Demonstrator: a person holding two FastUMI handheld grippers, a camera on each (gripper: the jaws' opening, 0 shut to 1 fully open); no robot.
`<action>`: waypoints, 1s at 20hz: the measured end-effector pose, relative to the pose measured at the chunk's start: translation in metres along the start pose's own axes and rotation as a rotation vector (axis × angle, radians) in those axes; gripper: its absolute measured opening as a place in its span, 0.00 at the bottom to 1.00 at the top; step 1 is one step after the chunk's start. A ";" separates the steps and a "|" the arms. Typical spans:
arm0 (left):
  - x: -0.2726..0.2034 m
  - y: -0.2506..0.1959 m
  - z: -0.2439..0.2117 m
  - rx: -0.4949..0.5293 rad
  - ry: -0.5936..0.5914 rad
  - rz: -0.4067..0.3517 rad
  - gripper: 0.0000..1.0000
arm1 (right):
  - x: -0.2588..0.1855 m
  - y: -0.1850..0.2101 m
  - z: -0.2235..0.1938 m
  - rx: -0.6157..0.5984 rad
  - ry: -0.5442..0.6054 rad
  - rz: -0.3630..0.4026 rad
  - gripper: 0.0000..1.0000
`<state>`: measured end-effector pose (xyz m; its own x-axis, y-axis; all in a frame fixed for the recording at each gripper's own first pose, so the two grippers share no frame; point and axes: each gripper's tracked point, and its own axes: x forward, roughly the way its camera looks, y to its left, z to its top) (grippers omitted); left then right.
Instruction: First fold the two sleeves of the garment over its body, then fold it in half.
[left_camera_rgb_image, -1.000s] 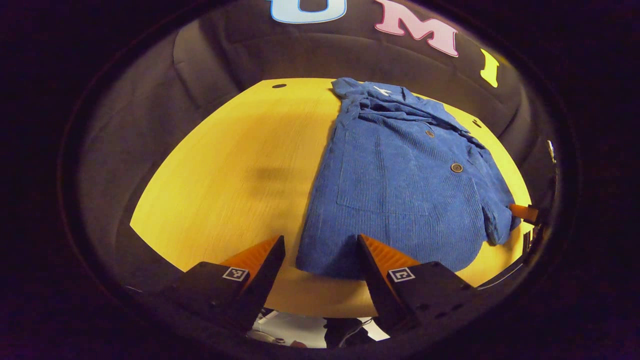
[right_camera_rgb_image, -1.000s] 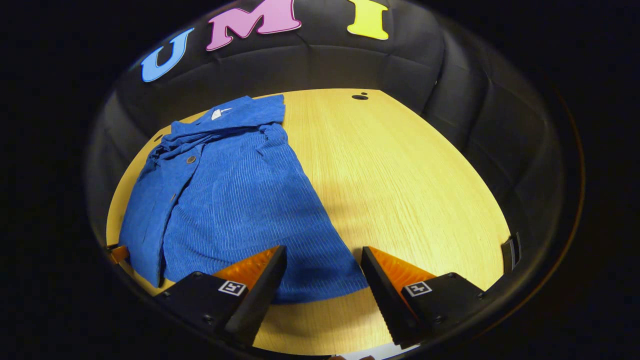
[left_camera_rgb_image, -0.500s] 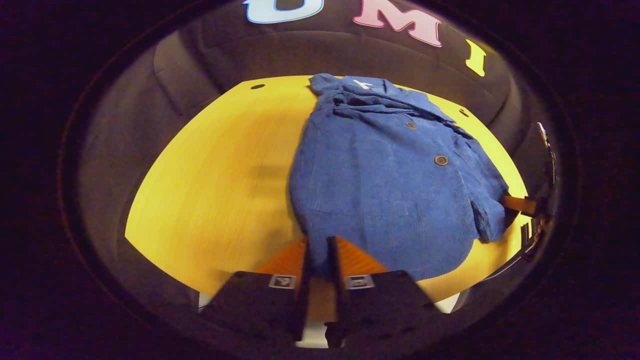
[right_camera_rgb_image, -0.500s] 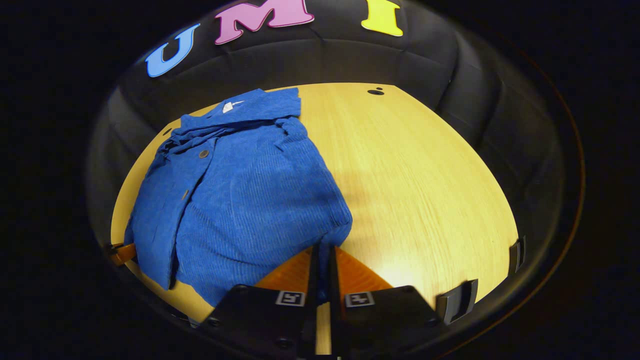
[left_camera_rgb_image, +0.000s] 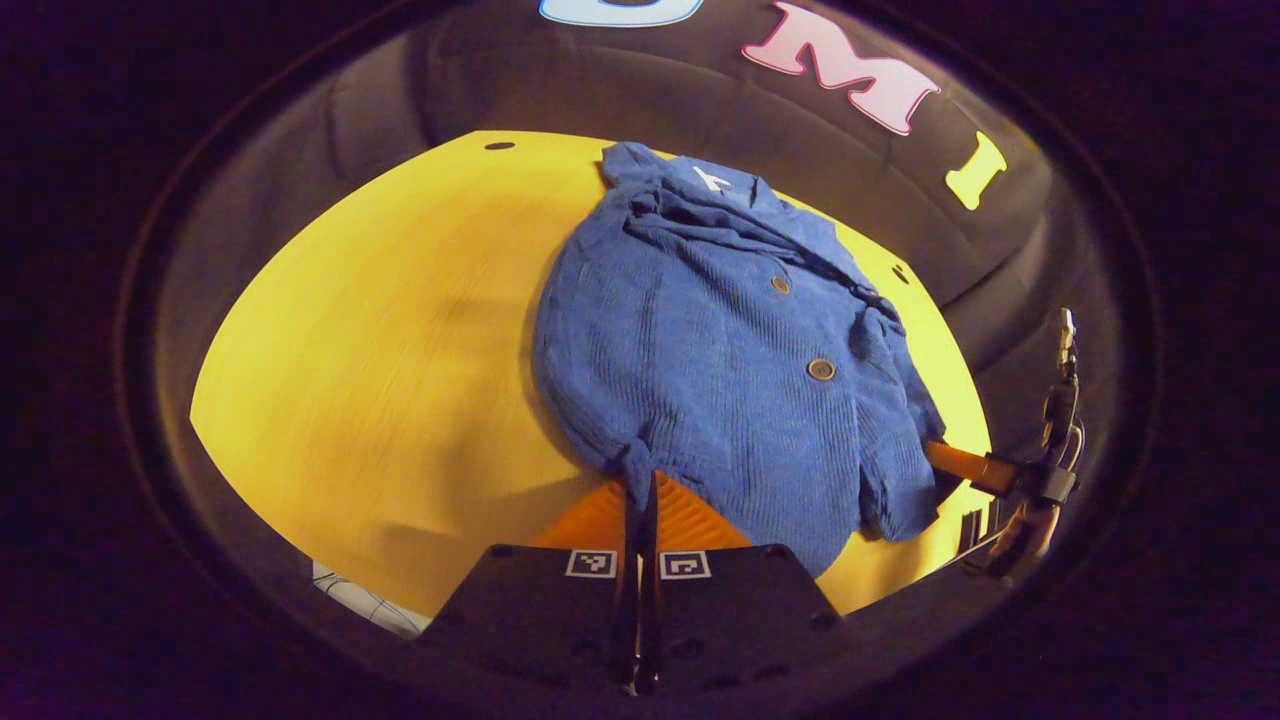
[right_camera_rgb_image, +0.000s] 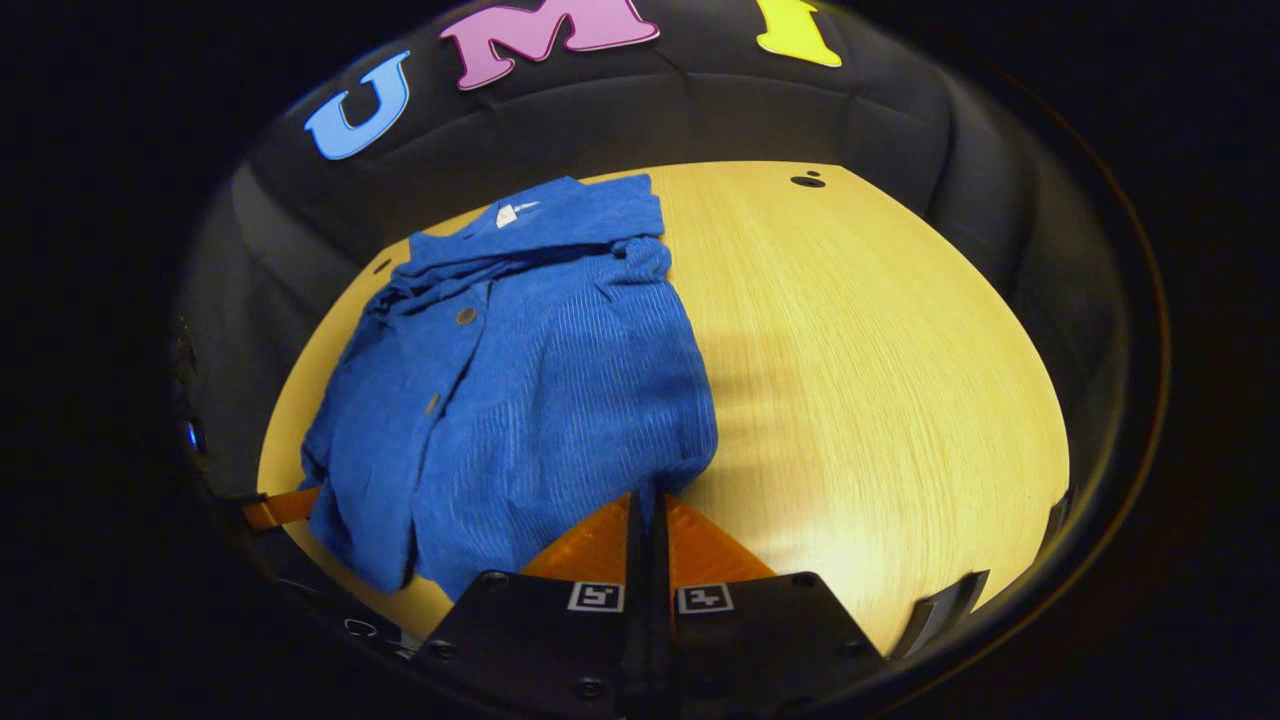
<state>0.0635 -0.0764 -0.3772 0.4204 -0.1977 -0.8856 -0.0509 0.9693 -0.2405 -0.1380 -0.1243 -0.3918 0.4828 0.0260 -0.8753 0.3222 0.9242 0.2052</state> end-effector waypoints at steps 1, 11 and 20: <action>-0.005 -0.005 0.019 0.000 -0.035 -0.015 0.00 | -0.002 0.008 0.016 -0.004 -0.025 0.020 0.05; -0.005 -0.039 0.211 0.054 -0.365 -0.058 0.00 | 0.014 0.066 0.215 -0.067 -0.353 0.172 0.04; 0.053 -0.023 0.403 0.070 -0.752 0.031 0.00 | 0.063 0.069 0.391 -0.028 -0.649 0.190 0.04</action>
<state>0.4516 -0.0503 -0.2588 0.9258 -0.0419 -0.3756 -0.0252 0.9848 -0.1719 0.2336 -0.2081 -0.2614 0.9231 -0.0373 -0.3828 0.1663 0.9361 0.3099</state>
